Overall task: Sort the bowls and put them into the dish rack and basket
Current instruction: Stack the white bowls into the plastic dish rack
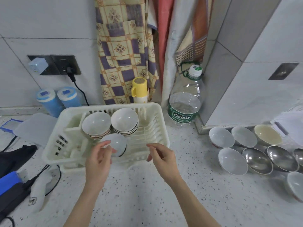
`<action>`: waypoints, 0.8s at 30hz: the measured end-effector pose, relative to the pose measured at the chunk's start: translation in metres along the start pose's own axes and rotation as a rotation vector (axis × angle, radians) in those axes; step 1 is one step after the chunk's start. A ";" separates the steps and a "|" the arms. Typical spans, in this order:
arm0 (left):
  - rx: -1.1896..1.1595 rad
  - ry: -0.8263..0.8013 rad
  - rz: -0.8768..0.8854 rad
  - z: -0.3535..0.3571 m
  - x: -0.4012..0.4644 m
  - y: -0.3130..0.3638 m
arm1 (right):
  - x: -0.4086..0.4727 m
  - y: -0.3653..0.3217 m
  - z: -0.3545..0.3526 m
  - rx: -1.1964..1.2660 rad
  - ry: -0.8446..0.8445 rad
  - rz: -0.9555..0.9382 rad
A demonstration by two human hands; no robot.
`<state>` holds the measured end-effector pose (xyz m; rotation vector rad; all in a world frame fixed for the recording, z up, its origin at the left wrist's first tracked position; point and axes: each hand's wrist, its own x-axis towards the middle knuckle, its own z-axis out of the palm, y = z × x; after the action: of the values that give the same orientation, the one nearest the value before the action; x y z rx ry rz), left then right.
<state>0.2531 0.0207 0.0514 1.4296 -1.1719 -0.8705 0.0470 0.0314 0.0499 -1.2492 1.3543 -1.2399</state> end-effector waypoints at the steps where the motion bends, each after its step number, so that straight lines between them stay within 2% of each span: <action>1: 0.001 -0.029 -0.004 0.016 -0.013 0.001 | -0.006 0.003 -0.020 -0.008 0.016 0.017; 7: 0.063 -0.228 -0.087 0.129 -0.077 0.002 | -0.037 0.027 -0.138 0.014 0.227 0.140; 13: 0.244 -0.596 -0.311 0.257 -0.118 0.000 | -0.049 0.042 -0.228 0.127 0.392 0.203; 19: 0.213 -0.683 -0.691 0.348 -0.134 0.012 | -0.048 0.051 -0.296 0.174 0.521 0.237; 24: 0.107 -0.609 -0.772 0.376 -0.143 0.010 | -0.050 0.058 -0.325 0.198 0.510 0.232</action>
<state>-0.1411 0.0586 -0.0213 1.8005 -1.0933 -1.9019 -0.2763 0.1129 0.0251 -0.6359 1.6310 -1.5405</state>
